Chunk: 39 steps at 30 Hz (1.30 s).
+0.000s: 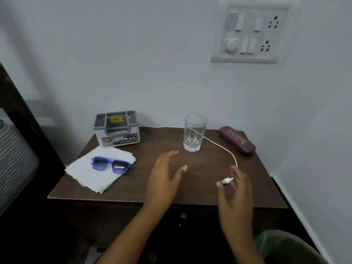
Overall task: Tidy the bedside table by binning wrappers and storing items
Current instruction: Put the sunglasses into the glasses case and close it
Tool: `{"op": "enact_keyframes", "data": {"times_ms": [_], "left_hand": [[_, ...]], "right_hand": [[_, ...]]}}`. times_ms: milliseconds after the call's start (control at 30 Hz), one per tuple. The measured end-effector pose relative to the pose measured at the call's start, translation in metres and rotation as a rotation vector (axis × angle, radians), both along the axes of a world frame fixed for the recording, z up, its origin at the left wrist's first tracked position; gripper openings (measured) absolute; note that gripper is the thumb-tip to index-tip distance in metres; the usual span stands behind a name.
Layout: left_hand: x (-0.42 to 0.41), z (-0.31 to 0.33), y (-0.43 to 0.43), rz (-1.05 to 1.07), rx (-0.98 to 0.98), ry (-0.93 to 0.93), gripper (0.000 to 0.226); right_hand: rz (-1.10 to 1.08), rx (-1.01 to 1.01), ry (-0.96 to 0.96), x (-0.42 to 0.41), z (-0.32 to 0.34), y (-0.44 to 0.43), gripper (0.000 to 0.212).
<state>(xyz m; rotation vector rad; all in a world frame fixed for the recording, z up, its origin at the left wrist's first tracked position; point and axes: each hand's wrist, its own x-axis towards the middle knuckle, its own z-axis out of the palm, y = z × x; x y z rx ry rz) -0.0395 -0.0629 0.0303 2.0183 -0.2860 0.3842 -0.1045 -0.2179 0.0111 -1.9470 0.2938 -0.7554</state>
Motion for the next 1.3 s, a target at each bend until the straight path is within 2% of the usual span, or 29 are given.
{"op": "enact_keyframes", "data": {"times_ms": [100,200,367,467,567,733,900,1033,1100,1200,1233,1300], "left_hand": [[0.031,-0.004,-0.014,-0.061,-0.235,0.234,0.048],[0.061,-0.014,-0.036,-0.157,-0.326,0.360,0.052],[0.105,-0.024,-0.057,-0.142,-0.409,0.353,0.071],[0.122,-0.033,-0.059,-0.147,-0.444,0.319,0.069],[0.131,-0.033,-0.056,-0.119,-0.477,0.294,0.069],[0.148,-0.036,-0.049,-0.085,-0.443,0.298,0.091],[0.141,-0.029,-0.044,-0.069,-0.419,0.366,0.089],[0.095,-0.011,-0.013,-0.175,-0.444,0.389,0.064],[0.061,0.000,0.023,-0.173,-0.342,0.276,0.049],[0.027,0.003,0.086,0.029,0.017,0.035,0.032],[0.024,-0.002,0.105,0.133,0.126,-0.017,0.032],[0.024,-0.013,0.138,0.335,0.269,0.021,0.040]], "right_hand": [[0.121,0.242,0.054,0.057,0.006,0.020,0.062],[0.161,0.387,0.227,0.107,-0.002,0.023,0.066],[0.213,0.297,0.272,0.152,-0.011,0.019,0.058],[0.213,0.264,0.230,0.165,-0.010,0.019,0.048],[0.252,0.222,0.238,0.176,-0.010,0.020,0.050],[0.275,0.155,0.276,0.197,-0.016,0.026,0.060],[0.262,0.239,0.318,0.195,-0.017,0.026,0.064],[0.204,0.313,0.249,0.162,-0.022,0.036,0.061],[0.157,0.305,0.141,0.134,-0.023,0.048,0.048],[0.209,0.233,0.084,0.107,-0.026,0.076,0.031],[0.257,0.182,0.092,0.103,-0.027,0.088,0.028],[0.386,0.039,0.112,0.101,-0.023,0.114,0.034]]}}
